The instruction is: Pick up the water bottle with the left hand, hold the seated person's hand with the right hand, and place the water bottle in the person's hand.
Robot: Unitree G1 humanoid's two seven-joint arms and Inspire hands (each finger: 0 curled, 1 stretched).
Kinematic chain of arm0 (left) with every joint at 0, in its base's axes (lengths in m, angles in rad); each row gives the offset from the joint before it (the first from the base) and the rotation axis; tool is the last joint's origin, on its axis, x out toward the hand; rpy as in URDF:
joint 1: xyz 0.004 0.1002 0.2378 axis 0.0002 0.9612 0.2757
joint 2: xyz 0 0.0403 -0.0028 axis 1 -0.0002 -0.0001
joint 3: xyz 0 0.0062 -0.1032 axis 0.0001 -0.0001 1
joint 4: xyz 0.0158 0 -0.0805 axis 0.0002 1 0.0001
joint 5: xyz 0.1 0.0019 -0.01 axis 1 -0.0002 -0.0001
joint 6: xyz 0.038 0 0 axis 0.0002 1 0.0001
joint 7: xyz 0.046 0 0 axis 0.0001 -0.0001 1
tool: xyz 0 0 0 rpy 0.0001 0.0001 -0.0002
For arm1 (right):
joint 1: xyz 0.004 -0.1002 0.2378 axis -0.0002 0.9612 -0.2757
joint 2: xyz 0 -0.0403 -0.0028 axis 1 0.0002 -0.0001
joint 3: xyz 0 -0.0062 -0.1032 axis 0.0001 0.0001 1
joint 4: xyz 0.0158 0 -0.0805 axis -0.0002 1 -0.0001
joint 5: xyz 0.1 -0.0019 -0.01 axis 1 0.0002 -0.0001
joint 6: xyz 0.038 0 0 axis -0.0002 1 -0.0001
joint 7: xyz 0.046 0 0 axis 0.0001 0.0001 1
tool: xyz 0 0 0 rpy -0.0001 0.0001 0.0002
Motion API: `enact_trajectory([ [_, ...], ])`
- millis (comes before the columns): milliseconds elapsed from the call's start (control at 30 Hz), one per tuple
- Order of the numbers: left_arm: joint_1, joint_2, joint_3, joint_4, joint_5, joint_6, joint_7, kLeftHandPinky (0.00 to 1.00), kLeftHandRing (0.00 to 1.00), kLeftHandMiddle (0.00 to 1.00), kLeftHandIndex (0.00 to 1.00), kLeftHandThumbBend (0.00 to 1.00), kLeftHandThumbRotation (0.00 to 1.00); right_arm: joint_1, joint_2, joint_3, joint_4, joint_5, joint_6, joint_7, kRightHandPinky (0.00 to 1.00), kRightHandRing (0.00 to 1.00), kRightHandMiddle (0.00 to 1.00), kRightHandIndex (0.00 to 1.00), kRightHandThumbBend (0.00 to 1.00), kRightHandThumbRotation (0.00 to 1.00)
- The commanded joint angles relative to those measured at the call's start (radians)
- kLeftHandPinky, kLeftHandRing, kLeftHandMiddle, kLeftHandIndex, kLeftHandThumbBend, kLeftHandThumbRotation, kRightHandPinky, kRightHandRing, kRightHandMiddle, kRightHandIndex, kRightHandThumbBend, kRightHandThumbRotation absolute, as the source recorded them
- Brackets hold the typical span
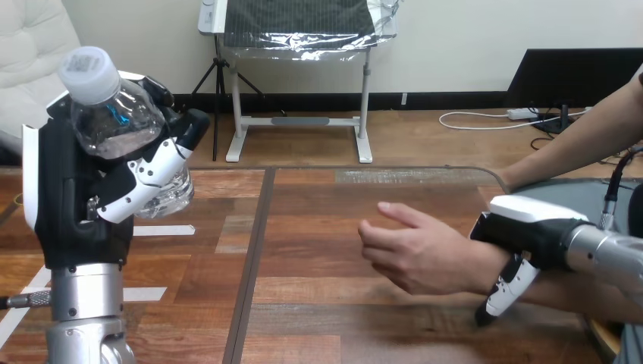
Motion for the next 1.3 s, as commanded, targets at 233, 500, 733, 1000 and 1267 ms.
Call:
enact_trajectory([
  [233,-0.083,-0.002,-0.015,-0.011,-0.006,0.013,-0.003,0.22,0.28,0.34,0.4,0.55,0.0,-0.092,-0.022,-0.049,-0.025,0.03,0.027,0.021,0.14,0.19,0.25,0.26,0.88,0.08],
  [500,-0.111,0.007,-0.016,0.038,0.019,0.016,-0.003,0.22,0.28,0.34,0.4,0.54,0.0,-0.109,-0.021,-0.054,-0.035,0.033,0.027,0.031,0.15,0.2,0.26,0.27,0.88,0.1],
  [733,-0.144,0.013,-0.022,0.101,0.042,0.025,-0.009,0.23,0.28,0.34,0.4,0.55,0.0,-0.118,-0.013,-0.062,-0.035,0.055,0.023,0.035,0.16,0.2,0.26,0.27,0.88,0.1],
  [1000,-0.206,0.004,-0.031,0.218,0.04,-0.002,-0.028,0.23,0.28,0.34,0.4,0.55,0.0,-0.129,-0.008,-0.062,-0.047,0.062,0.035,0.045,0.17,0.21,0.27,0.27,0.89,0.14],
  [1267,-0.273,-0.006,-0.039,0.343,0.05,-0.037,-0.037,0.24,0.29,0.34,0.39,0.55,0.0,-0.137,0.002,-0.06,-0.044,0.069,0.034,0.046,0.2,0.24,0.29,0.3,0.91,0.14],
])
